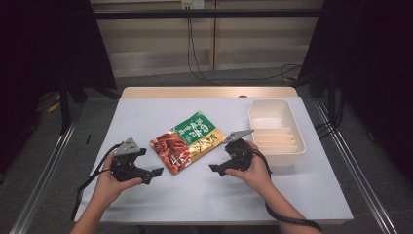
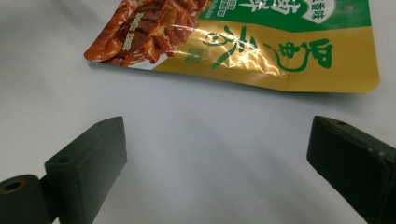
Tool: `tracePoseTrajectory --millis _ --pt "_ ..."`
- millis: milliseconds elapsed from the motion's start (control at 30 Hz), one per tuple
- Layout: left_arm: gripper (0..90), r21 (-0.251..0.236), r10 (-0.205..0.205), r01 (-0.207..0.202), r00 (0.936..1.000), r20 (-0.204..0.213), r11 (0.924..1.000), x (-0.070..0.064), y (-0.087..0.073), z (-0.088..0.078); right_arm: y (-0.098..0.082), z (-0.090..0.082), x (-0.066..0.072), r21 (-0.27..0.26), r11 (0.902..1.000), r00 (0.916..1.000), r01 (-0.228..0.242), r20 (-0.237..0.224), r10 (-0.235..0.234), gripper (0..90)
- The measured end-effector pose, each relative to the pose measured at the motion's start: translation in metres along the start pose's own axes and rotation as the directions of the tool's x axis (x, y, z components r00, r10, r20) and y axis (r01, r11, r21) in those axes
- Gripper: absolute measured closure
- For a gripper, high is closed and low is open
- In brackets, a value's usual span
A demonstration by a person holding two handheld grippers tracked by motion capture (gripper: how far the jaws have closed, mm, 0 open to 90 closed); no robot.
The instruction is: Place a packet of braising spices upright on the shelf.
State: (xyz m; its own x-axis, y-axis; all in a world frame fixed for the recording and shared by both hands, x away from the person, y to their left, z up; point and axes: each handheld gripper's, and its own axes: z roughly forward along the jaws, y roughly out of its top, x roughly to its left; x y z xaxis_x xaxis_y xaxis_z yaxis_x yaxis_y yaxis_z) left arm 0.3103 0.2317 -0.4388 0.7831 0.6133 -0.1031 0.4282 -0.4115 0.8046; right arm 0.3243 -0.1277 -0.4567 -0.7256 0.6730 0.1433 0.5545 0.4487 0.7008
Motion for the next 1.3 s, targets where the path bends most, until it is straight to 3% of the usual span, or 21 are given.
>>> tracePoseTrajectory --millis 667,733,800,833,1167,1200,1300 --pt "3.2 0.018 -0.009 0.009 0.9999 0.012 0.9998 0.005 -0.004 0.000 0.053 0.015 -0.013 0.037 0.9991 0.9998 -0.020 0.010 0.019 5.7" --pt "3.2 0.016 -0.011 0.010 0.9998 0.017 0.9998 0.004 -0.004 0.000 0.060 0.018 -0.017 0.043 0.9986 0.9995 -0.031 0.010 0.031 5.7" --pt "3.3 0.020 0.018 -0.018 0.9998 0.007 0.9996 0.005 -0.004 -0.001 0.065 0.020 -0.021 0.043 0.9982 0.9991 -0.041 0.010 0.041 5.9" --pt "3.3 0.011 -0.006 0.006 0.9997 0.023 0.9999 0.004 -0.005 0.000 0.068 0.022 -0.023 0.042 0.9984 0.9991 -0.039 0.018 0.038 5.8" --pt "3.6 0.011 -0.004 0.004 0.9998 0.022 0.9999 0.004 -0.005 -0.003 0.089 0.035 -0.042 0.082 0.9940 0.9970 -0.073 0.032 0.070 6.1" --pt "3.7 0.008 -0.007 0.007 0.9997 0.023 0.9999 0.004 -0.005 -0.003 0.091 0.038 -0.047 0.082 0.9918 0.9949 -0.098 0.032 0.095 6.7" --pt "3.7 0.012 -0.006 0.006 0.9998 0.021 0.9999 0.004 -0.006 -0.004 0.092 0.041 -0.052 0.084 0.9901 0.9935 -0.113 0.027 0.111 7.3"
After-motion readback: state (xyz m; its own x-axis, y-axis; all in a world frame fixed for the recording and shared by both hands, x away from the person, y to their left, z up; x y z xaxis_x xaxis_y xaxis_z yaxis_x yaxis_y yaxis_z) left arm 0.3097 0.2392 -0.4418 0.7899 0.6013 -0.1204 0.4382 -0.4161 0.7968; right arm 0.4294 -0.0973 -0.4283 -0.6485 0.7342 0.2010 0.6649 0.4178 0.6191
